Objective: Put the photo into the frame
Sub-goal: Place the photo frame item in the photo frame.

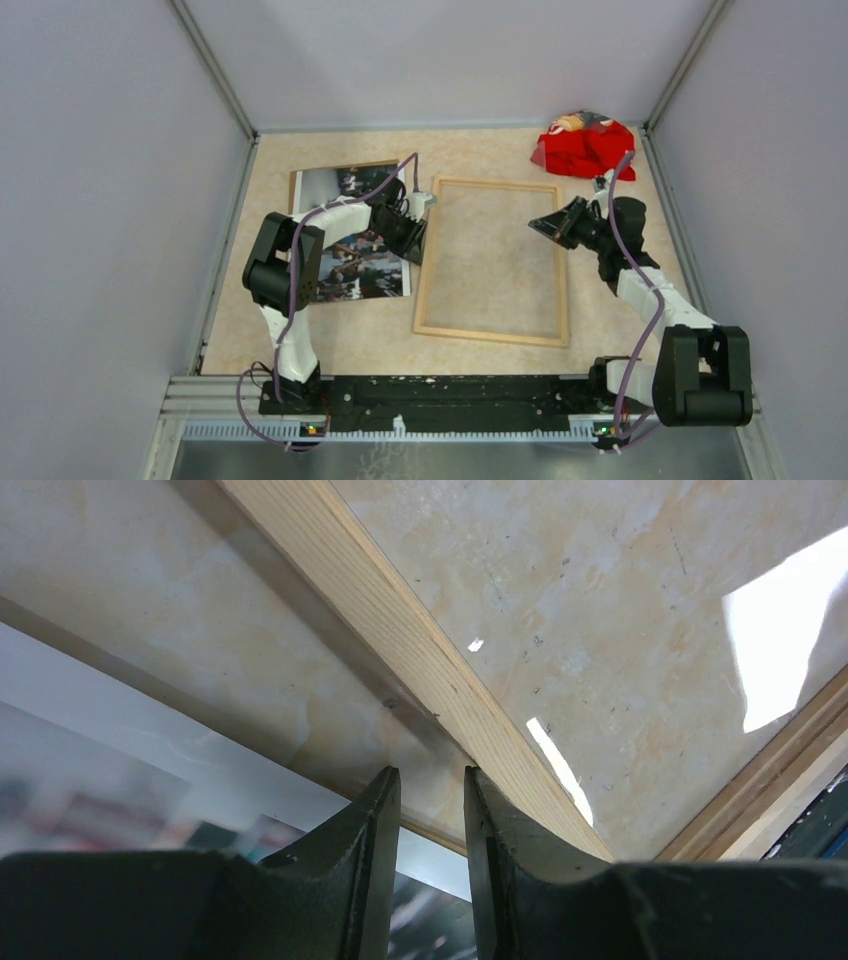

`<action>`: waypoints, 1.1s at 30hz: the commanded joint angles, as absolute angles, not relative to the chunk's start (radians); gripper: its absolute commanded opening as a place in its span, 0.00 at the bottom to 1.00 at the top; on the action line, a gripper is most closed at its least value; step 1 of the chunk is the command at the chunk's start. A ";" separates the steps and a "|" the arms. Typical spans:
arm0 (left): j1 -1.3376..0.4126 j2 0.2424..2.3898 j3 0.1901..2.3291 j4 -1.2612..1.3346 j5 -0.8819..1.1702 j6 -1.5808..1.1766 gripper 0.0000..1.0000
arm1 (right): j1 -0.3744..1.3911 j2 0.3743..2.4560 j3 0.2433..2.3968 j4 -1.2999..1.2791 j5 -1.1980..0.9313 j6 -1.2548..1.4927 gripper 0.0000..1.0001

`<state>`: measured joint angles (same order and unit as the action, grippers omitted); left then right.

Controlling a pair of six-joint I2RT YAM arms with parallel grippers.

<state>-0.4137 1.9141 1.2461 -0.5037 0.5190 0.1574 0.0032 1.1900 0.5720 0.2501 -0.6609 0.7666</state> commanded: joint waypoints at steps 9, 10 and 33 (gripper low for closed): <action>-0.413 1.915 1.254 -0.481 0.529 0.162 0.37 | 0.003 1.261 0.585 0.228 -0.578 0.767 0.21; -0.414 1.915 1.256 -0.481 0.529 0.161 0.37 | 0.003 1.267 0.589 0.228 -0.585 0.761 0.28; -0.414 1.906 1.248 -0.478 0.526 0.170 0.36 | 0.003 1.433 0.768 0.181 -0.727 0.738 0.11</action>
